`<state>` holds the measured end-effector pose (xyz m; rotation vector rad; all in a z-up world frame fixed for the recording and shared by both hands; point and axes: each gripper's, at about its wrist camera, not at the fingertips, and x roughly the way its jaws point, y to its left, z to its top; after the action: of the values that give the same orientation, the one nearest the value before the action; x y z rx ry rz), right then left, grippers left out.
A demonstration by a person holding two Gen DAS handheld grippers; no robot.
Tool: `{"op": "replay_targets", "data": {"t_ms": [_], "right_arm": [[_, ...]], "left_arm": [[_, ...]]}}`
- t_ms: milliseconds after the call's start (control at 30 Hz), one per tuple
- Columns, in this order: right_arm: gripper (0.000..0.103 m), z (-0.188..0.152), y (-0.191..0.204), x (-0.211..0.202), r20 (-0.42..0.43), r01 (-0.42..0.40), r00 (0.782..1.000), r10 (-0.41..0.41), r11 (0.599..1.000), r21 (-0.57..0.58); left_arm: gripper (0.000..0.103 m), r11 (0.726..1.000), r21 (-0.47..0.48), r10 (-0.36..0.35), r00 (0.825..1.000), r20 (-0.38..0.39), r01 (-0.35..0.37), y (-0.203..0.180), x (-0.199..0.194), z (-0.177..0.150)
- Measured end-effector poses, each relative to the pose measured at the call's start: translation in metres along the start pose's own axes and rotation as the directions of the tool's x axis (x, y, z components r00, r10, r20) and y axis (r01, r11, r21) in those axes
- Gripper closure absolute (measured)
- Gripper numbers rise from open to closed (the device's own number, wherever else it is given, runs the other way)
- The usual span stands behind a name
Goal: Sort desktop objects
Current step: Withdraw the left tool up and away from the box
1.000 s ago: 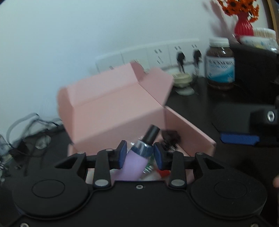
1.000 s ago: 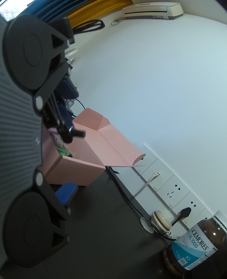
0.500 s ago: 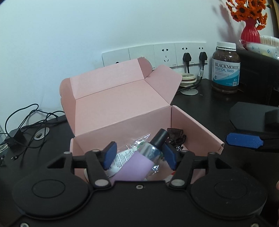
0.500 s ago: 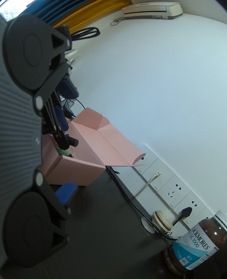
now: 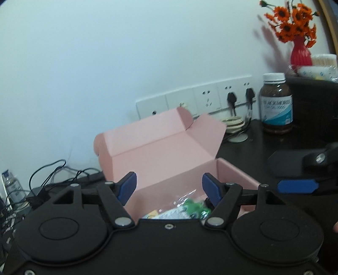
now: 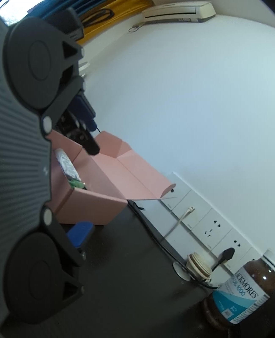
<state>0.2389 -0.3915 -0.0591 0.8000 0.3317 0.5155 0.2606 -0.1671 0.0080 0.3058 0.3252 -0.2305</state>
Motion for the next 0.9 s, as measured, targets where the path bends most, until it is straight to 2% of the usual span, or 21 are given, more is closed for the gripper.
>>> {"op": "replay_targets", "data": {"t_ms": [67,133,200,367,433,667,767,900], "right_arm": [[0.001,0.000,0.001,-0.001,0.001,0.000,1.000,0.000,1.000,-0.009],[0.001,0.000,0.001,-0.001,-0.001,0.001,1.000,-0.001,1.000,-0.007],[0.001,0.000,0.000,-0.001,-0.001,0.002,1.000,-0.002,1.000,-0.004],[0.001,0.000,0.001,-0.002,0.000,0.006,1.000,-0.006,1.000,-0.007],[0.001,0.000,0.001,-0.002,0.000,0.007,1.000,-0.007,1.000,-0.010],[0.001,-0.001,0.004,0.000,-0.009,0.023,1.000,-0.023,0.999,-0.027],[0.001,-0.001,0.004,0.002,-0.016,0.036,0.999,-0.037,0.999,-0.025],[0.001,0.000,0.001,0.010,-0.070,0.014,0.997,-0.013,1.000,0.002]], "left_arm": [[0.032,1.000,-0.022,0.015,1.000,-0.005,-0.015,0.006,0.001,-0.004],[0.023,0.999,-0.034,0.027,1.000,-0.006,-0.027,0.013,-0.001,-0.007],[0.020,0.999,-0.035,0.029,1.000,0.004,-0.029,0.020,-0.006,-0.011],[0.013,0.997,-0.033,0.077,0.993,0.084,-0.074,0.040,-0.029,-0.024],[0.003,0.996,-0.044,0.088,0.989,0.121,-0.084,0.048,-0.039,-0.031],[0.002,0.995,0.030,0.093,0.980,0.176,-0.100,0.055,-0.049,-0.051],[0.002,0.996,0.010,0.089,0.976,0.199,-0.093,0.057,-0.050,-0.051],[0.000,0.995,-0.048,0.101,0.968,0.231,-0.093,0.065,-0.051,-0.050]]}}
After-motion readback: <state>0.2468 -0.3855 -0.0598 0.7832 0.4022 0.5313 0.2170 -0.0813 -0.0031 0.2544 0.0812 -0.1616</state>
